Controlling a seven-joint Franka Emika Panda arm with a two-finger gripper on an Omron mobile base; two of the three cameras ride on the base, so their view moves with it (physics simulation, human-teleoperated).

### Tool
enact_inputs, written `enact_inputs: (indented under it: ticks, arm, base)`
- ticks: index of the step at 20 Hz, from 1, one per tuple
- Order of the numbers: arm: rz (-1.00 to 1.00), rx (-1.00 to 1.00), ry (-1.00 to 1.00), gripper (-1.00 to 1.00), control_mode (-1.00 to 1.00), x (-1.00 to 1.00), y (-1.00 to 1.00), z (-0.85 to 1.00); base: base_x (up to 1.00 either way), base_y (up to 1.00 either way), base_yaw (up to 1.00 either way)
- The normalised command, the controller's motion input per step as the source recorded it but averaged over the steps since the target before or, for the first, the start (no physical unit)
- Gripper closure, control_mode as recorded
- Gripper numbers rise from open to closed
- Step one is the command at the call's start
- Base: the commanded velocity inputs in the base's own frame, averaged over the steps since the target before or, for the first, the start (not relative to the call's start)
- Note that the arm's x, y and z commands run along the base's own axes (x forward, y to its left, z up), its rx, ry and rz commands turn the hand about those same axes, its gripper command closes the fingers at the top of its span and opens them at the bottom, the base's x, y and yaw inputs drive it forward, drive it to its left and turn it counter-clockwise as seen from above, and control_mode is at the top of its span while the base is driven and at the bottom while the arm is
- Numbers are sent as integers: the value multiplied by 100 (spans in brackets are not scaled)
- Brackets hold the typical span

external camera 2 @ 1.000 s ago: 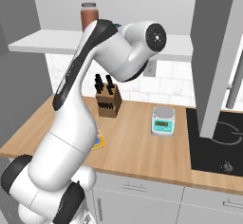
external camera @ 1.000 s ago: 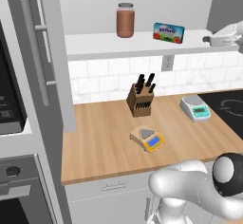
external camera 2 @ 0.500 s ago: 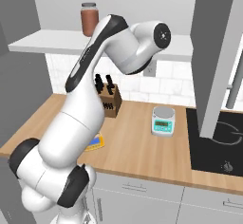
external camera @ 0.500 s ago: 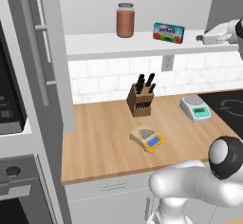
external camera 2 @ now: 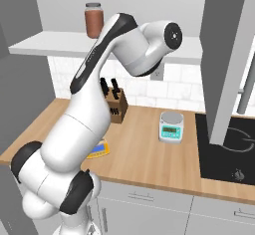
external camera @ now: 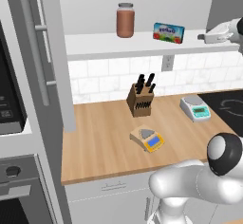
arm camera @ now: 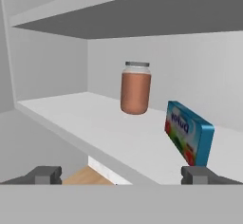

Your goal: Pick the boxed food and place it on the digital scale for weighing, and close the cabinet.

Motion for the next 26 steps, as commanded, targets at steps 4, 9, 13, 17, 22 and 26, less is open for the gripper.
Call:
enact_inputs:
  ticks: [4, 9, 13, 17, 22, 26]
  arm:
    - [-4, 0, -1, -100, -100, 0, -2, 0]
    - [-3, 0, 0, -100, -100, 2, -1, 0]
    - [-1, 0, 0, -100, -100, 0, -1, 0]
    - [0, 0, 0, -100, -100, 18, -8, 0]
    - [0, 0, 0, -100, -100, 28, -31, 0]
    - [0, 0, 0, -100, -100, 13, -35, 0]
  base:
    - [0, 0, 0]
    - [0, 0, 0]
    - [0, 0, 0]
    - [0, 0, 0]
    - [0, 0, 0]
    - [0, 0, 0]
